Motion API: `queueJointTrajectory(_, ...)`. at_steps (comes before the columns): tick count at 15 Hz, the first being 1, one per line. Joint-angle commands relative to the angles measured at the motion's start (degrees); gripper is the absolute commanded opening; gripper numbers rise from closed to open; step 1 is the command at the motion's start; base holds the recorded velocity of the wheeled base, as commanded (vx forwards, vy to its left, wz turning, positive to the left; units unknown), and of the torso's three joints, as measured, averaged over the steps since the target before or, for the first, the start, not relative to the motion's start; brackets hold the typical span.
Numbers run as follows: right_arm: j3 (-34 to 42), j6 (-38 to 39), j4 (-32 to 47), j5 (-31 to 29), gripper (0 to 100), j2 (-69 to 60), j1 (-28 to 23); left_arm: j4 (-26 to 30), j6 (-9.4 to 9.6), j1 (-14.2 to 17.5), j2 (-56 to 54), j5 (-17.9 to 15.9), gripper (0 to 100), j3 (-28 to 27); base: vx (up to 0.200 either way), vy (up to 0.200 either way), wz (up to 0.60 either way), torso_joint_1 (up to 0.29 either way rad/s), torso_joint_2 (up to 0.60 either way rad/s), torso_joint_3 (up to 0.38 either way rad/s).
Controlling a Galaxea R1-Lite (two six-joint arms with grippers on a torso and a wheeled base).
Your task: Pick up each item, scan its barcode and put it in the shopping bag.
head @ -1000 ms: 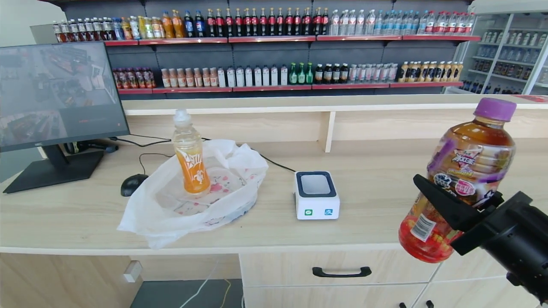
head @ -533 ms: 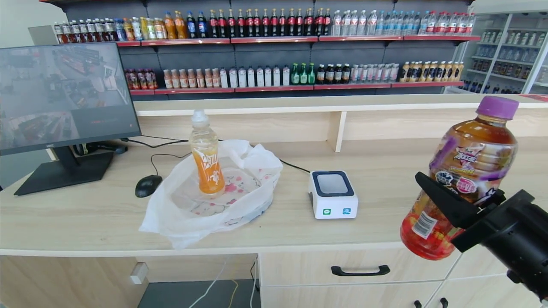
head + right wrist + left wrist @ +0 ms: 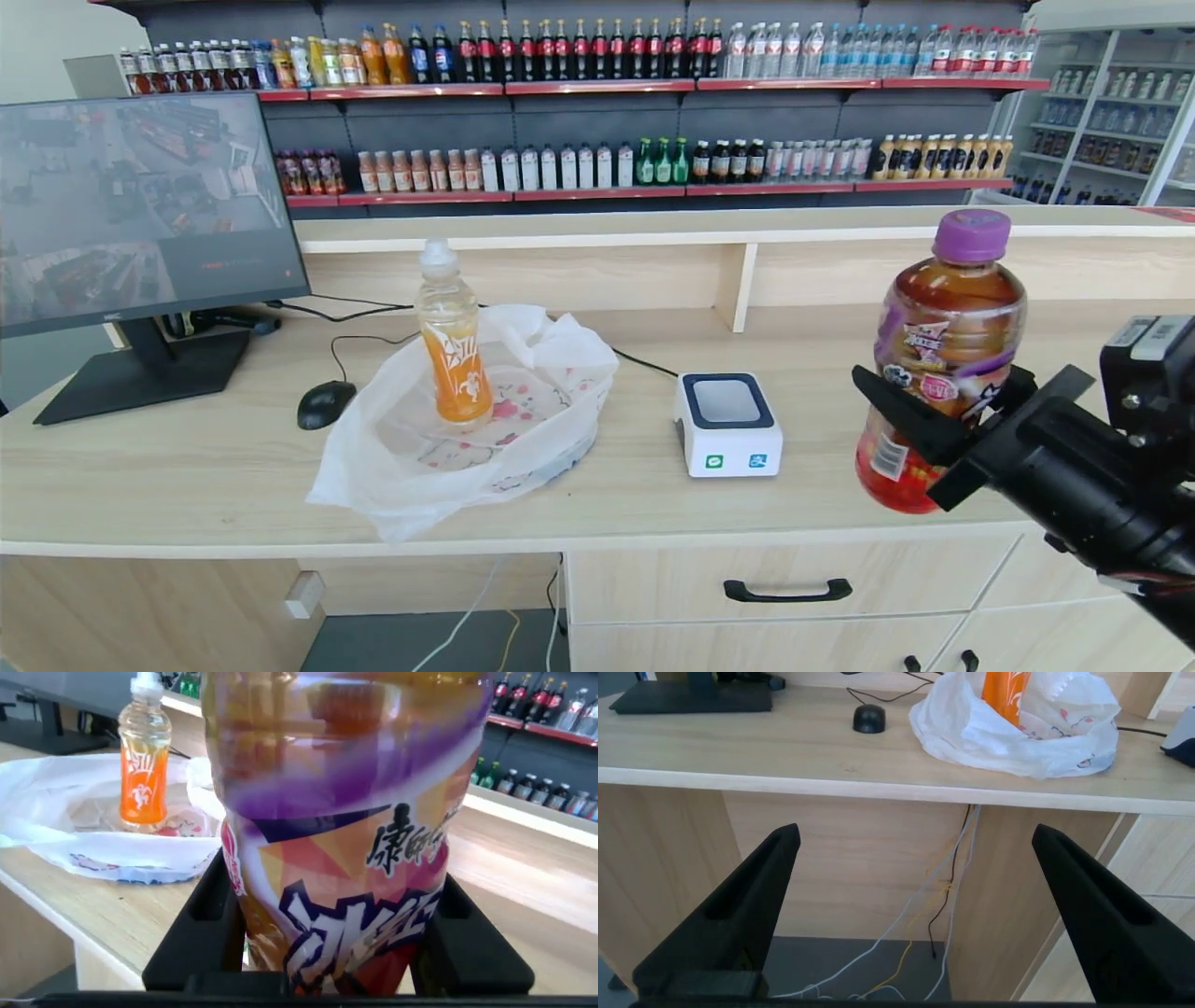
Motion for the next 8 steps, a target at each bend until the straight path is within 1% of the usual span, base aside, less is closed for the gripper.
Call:
queueJointTrajectory(1,-3.16,-2.64,-0.09,0.41,0,4.19,-0.25,0.01,-0.01,0.0,-0.02,0.01,100,0.02,0.0,0.0,0.0,0.0,0.0,0.0)
queueJointTrajectory(2,-5.71,-5.98,-0.09,0.41,0,6.3,0.8,0.01,-0.01,0.0,-0.02,0.01,100,0.02,0.0,0.0,0.0,0.0,0.0,0.0)
queueJointTrajectory(4,-13.45,-14.69,-0.09,0.32,0,11.84,4.5,0.01,-0.01,0.0,-0.02,0.01,100,-0.06,0.0,0.0,0.0,0.0,0.0,0.0)
queueJointTrajectory(5,-17.4,-17.5,-0.09,0.24,0,14.65,6.17,0.01,-0.01,0.0,-0.02,0.01,100,-0.06,0.0,0.0,0.0,0.0,0.0,0.0)
queueJointTrajectory(7,-23.55,-24.18,-0.09,1.11,0,19.05,6.78,0.01,-0.01,0.0,-0.02,0.01,100,0.02,0.0,0.0,0.0,0.0,0.0,0.0)
queueJointTrajectory(8,-25.22,-26.64,-0.09,2.78,0,20.98,6.78,0.01,-0.01,0.0,-0.02,0.01,100,0.02,0.0,0.0,0.0,0.0,0.0,0.0)
